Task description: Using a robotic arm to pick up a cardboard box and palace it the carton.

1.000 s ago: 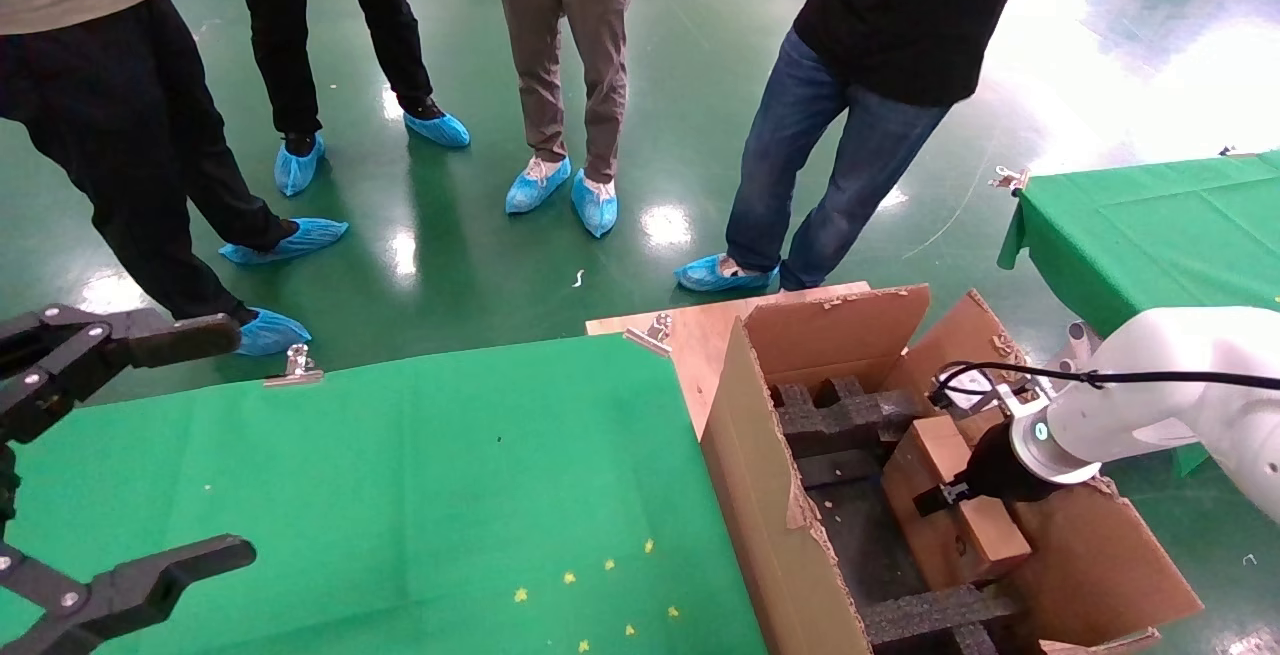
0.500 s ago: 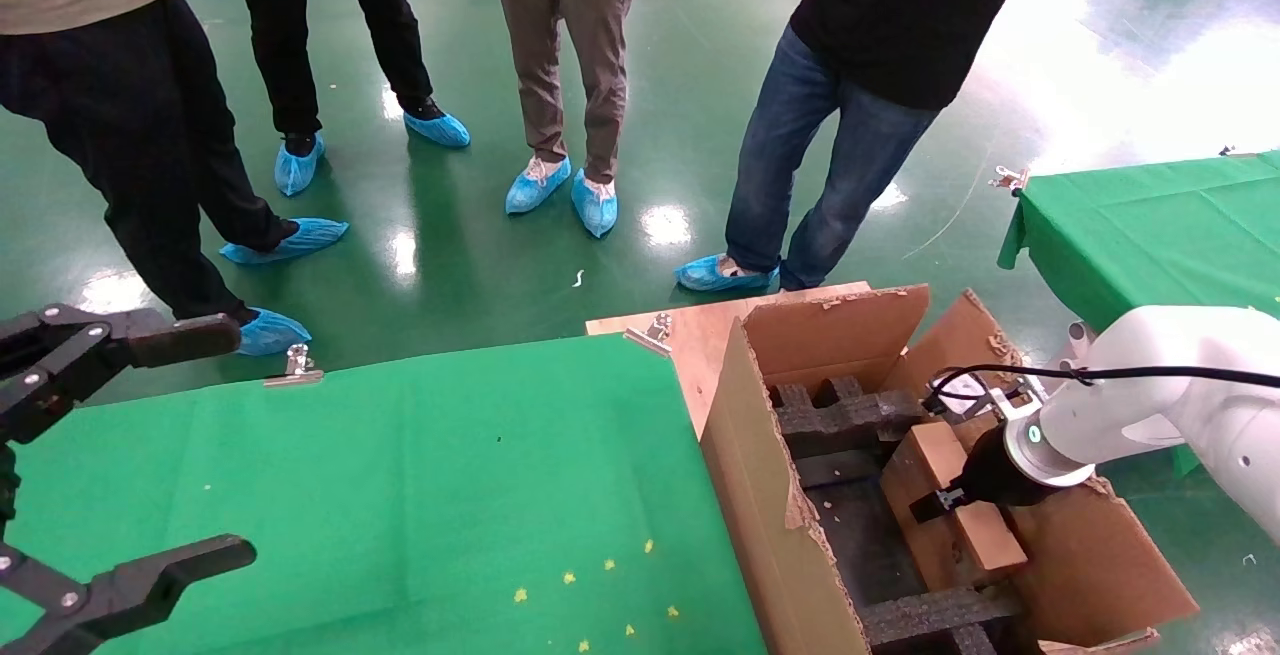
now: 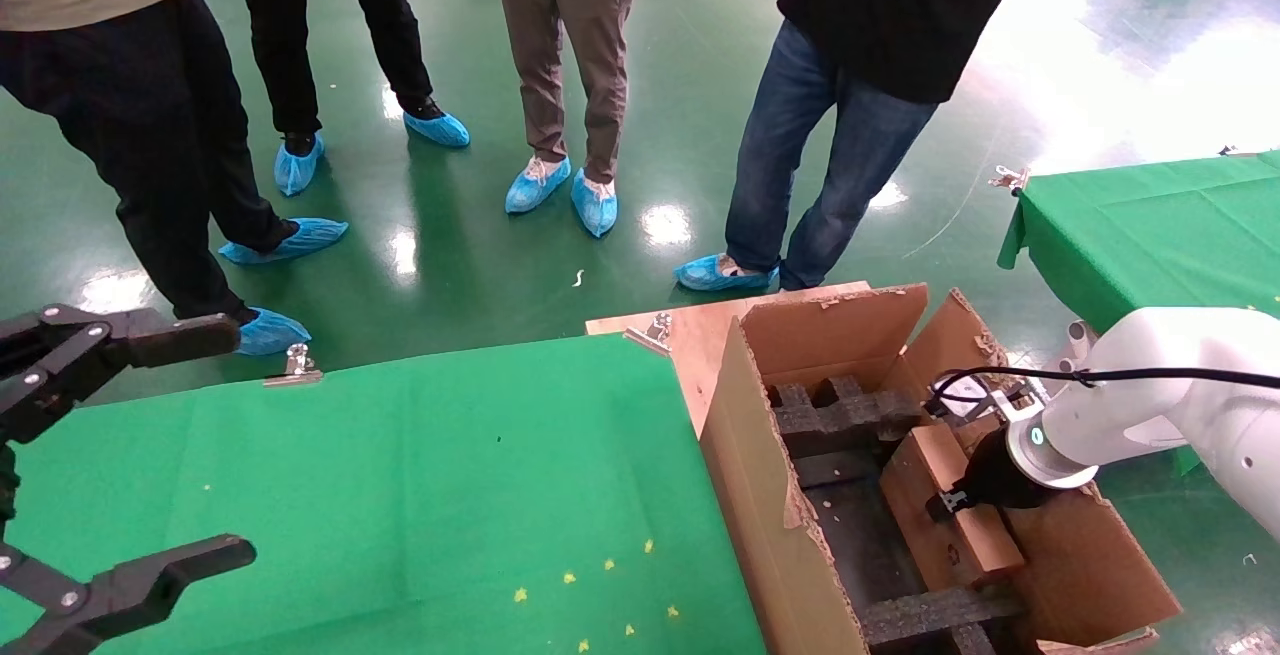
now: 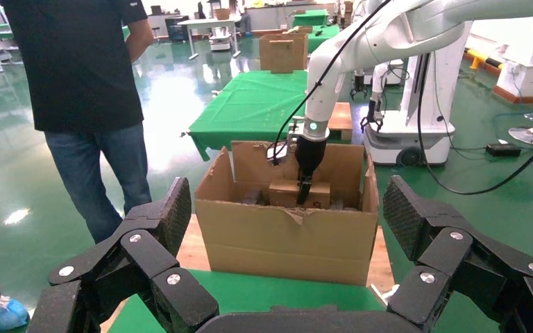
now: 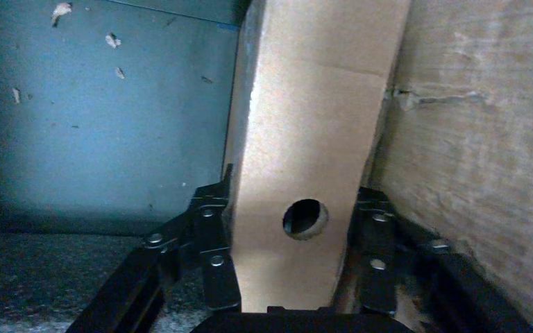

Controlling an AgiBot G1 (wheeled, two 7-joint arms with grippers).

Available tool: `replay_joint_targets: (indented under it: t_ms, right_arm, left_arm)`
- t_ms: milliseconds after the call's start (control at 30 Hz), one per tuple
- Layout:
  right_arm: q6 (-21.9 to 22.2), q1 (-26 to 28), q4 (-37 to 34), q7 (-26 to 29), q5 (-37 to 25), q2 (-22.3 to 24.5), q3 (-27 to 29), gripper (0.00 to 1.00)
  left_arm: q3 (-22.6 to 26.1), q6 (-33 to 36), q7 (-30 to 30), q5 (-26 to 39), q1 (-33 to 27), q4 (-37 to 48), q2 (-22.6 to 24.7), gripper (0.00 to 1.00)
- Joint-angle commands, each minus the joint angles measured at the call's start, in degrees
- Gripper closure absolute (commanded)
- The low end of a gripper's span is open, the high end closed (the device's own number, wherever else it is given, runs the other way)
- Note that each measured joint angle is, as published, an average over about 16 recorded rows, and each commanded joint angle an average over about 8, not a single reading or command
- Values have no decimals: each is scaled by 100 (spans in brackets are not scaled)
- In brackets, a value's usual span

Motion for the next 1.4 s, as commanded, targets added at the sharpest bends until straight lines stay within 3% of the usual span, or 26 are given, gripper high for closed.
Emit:
replay_joint_targets:
  t_ms: [33, 433, 700, 1100, 1400]
  right_arm:
    - [13, 12, 5, -8, -10, 3, -2, 0]
    - [28, 275, 79, 48, -30, 76, 37, 0]
    - [-42, 969, 432, -81, 62, 233, 221, 0]
    - [-705, 2219, 1886, -195, 555, 853, 688, 0]
    - [-1310, 2696, 3050, -67, 1308, 1492, 1083, 0]
  left_arm:
    - [0, 0, 0, 0, 0, 0, 0, 0]
    - [1, 0, 1, -1, 0, 0, 0, 0]
    - [2, 0, 1, -1, -1, 0, 0, 0]
    - [2, -1, 1, -1, -1, 0, -1, 0]
    - [2, -2, 1, -2, 0, 1, -1, 0]
